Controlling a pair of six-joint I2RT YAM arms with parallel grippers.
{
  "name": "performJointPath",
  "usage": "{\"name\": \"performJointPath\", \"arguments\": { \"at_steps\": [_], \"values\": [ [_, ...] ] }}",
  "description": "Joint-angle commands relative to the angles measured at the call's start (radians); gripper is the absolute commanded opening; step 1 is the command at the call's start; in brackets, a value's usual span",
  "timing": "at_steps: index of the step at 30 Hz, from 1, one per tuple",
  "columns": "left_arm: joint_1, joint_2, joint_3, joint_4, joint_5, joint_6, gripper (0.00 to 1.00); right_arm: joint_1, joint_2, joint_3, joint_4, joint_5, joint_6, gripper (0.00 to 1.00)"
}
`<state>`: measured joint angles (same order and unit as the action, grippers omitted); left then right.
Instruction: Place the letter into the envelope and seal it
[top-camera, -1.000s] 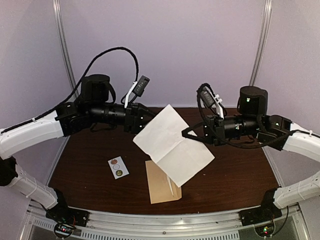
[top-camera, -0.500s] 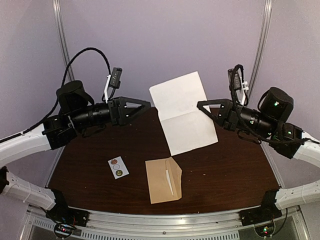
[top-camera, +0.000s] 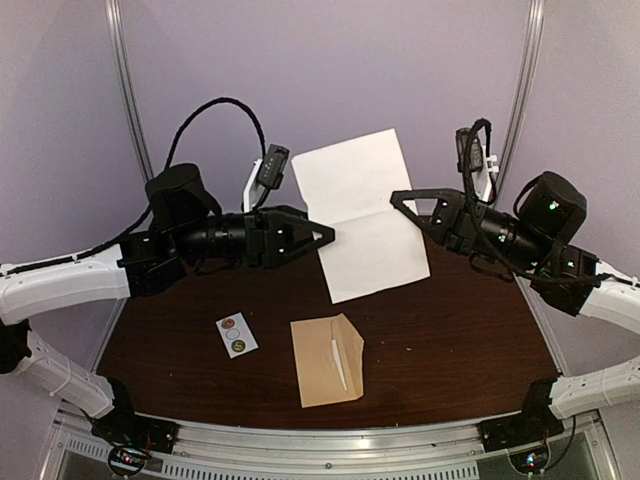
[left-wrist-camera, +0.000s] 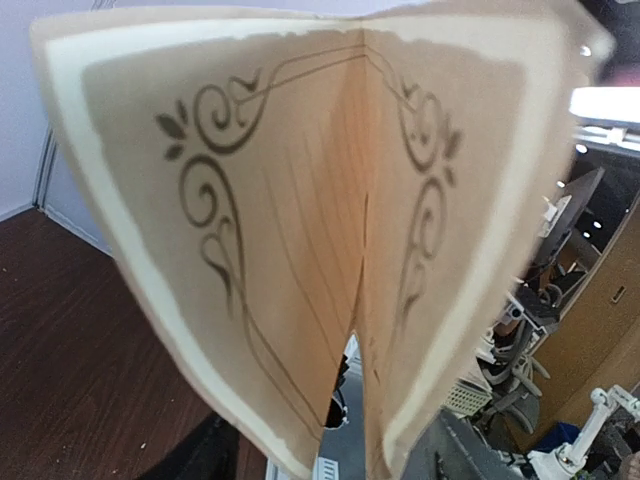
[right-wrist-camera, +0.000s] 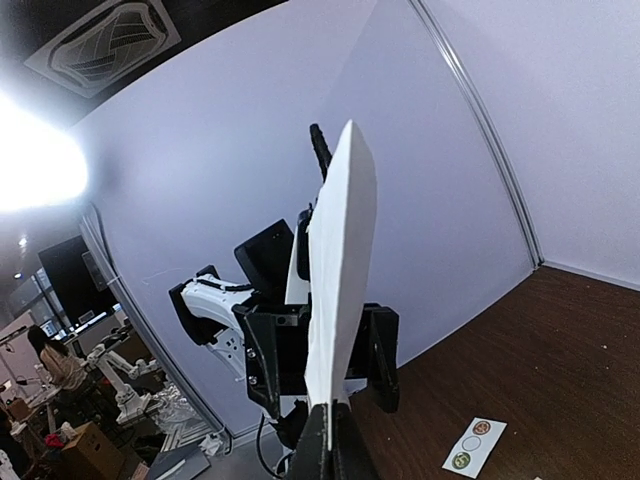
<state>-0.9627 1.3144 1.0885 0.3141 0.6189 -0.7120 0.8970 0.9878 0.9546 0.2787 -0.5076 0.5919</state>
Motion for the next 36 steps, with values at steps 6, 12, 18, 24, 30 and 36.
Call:
{"name": "performJointPath", "arguments": {
  "at_steps": [6, 12, 18, 24, 30, 36],
  "values": [
    [-0.002, -0.030, -0.029, 0.172, -0.018, -0.042, 0.35, 0.003, -0.003, -0.004, 0.049, -0.054, 0.022, 0.00],
    [-0.002, -0.057, -0.049, 0.189, -0.060, -0.043, 0.16, 0.003, -0.007, -0.012, 0.028, -0.058, 0.022, 0.00],
    [-0.001, -0.067, -0.071, 0.213, -0.062, -0.057, 0.04, 0.002, -0.022, -0.020, 0.017, -0.046, 0.022, 0.00],
    [-0.002, -0.072, -0.080, 0.228, -0.047, -0.064, 0.00, 0.003, -0.031, -0.024, -0.005, -0.019, 0.015, 0.00],
    [-0.002, -0.088, -0.097, 0.220, -0.070, -0.067, 0.00, 0.002, -0.046, -0.028, -0.012, -0.003, 0.013, 0.00],
    [-0.002, -0.104, -0.096, 0.213, -0.115, -0.083, 0.00, 0.003, -0.027, -0.023, -0.038, -0.081, 0.017, 0.38]
  ]
}}
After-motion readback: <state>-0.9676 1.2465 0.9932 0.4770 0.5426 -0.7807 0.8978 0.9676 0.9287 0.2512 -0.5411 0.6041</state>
